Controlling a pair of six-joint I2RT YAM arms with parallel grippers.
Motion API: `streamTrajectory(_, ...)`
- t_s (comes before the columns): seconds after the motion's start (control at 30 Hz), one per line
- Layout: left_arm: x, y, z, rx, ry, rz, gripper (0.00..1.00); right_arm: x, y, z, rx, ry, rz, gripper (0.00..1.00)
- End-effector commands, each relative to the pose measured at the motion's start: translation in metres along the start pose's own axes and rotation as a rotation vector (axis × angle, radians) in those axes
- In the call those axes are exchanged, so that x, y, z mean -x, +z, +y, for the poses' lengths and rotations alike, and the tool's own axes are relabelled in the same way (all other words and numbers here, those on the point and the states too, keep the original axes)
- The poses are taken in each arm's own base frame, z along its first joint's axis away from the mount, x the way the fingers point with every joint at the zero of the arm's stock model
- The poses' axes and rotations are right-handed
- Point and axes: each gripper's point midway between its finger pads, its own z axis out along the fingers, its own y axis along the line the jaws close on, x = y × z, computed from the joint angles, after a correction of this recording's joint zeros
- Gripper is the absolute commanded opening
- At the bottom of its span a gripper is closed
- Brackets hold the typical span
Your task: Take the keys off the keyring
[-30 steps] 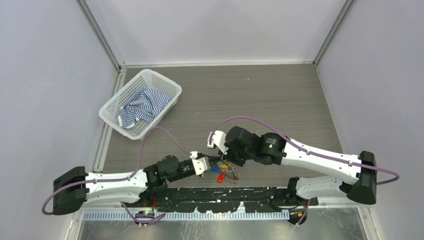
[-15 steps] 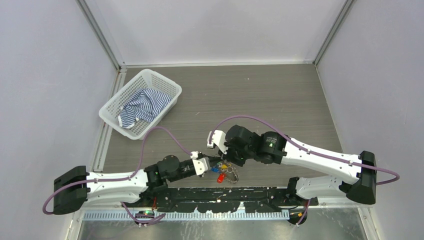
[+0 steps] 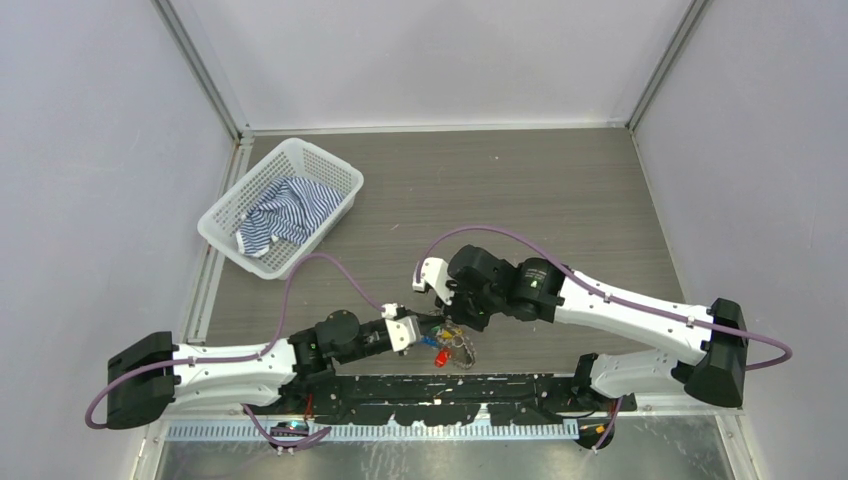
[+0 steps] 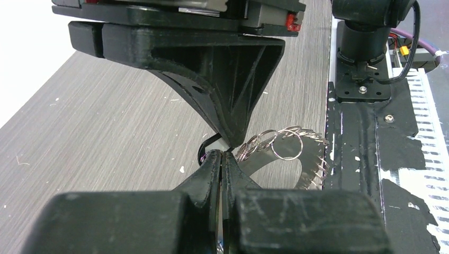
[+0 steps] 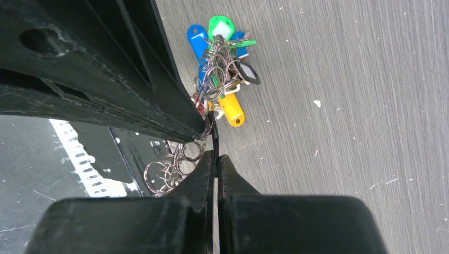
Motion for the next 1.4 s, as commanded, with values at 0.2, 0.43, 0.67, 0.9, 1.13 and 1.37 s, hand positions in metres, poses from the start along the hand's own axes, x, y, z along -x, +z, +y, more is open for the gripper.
streamTrajectory(0.2, 0.070, 0.002, 0.005, -0.009, -0.003, -0.222, 0.00, 0.016, -0.001, -0.019, -0.045, 0.070, -0.064, 0.01)
streamTrajectory(0.43, 0.061, -0.003, 0.009, 0.027, -0.036, -0.207, 0.00, 0.016, -0.008, -0.042, -0.168, 0.093, -0.083, 0.01)
streamTrajectory(0.67, 0.043, -0.008, 0.020, 0.111, -0.071, -0.165, 0.00, 0.035, -0.034, -0.054, -0.240, 0.084, -0.184, 0.01)
streamTrajectory(0.9, 0.026, -0.006, 0.026, 0.167, -0.129, -0.121, 0.00, 0.057, -0.039, -0.027, -0.128, 0.060, -0.293, 0.01)
streamTrajectory(1.13, 0.015, -0.005, 0.025, 0.174, -0.161, -0.079, 0.00, 0.068, -0.042, -0.020, -0.121, 0.042, -0.348, 0.01)
streamTrajectory(1.37, 0.014, -0.009, 0.027, 0.189, -0.166, -0.061, 0.11, 0.068, -0.042, -0.015, -0.111, 0.015, -0.334, 0.01)
